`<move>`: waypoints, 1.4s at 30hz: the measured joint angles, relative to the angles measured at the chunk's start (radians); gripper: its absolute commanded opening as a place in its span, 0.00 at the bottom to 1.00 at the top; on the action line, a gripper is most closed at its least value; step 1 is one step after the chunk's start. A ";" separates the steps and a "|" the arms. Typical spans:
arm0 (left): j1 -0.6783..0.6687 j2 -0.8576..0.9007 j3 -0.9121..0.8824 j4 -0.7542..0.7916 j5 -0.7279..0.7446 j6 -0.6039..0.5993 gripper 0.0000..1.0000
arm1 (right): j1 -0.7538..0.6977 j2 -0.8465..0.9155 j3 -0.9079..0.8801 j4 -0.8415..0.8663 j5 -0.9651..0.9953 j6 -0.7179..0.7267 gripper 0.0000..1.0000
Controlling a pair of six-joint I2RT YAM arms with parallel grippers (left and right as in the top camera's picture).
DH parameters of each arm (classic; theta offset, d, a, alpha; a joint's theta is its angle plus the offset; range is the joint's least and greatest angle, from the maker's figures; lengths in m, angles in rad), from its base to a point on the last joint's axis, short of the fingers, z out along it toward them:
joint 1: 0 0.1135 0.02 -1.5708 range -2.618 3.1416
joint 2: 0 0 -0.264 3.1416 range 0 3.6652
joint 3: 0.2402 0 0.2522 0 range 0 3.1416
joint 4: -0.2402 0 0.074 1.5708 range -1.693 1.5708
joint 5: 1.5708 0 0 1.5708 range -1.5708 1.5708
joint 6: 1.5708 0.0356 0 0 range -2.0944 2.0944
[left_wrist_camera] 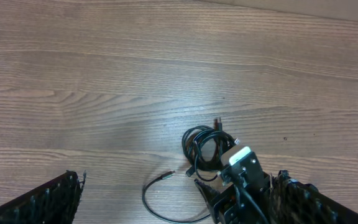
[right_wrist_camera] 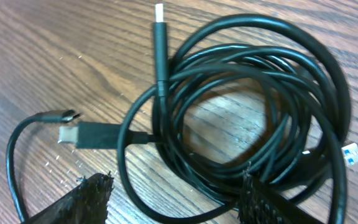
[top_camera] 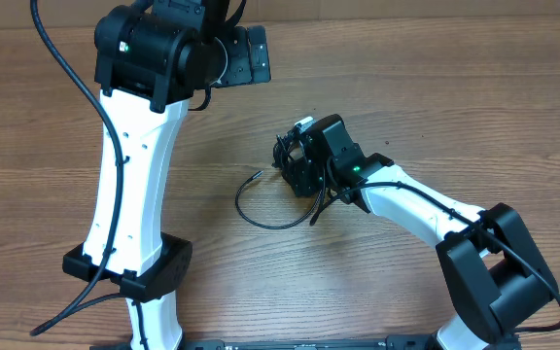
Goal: Untangle cables
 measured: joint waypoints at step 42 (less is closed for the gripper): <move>0.000 0.000 0.000 0.000 -0.001 0.001 1.00 | 0.005 -0.428 0.318 -0.181 -0.069 0.197 0.04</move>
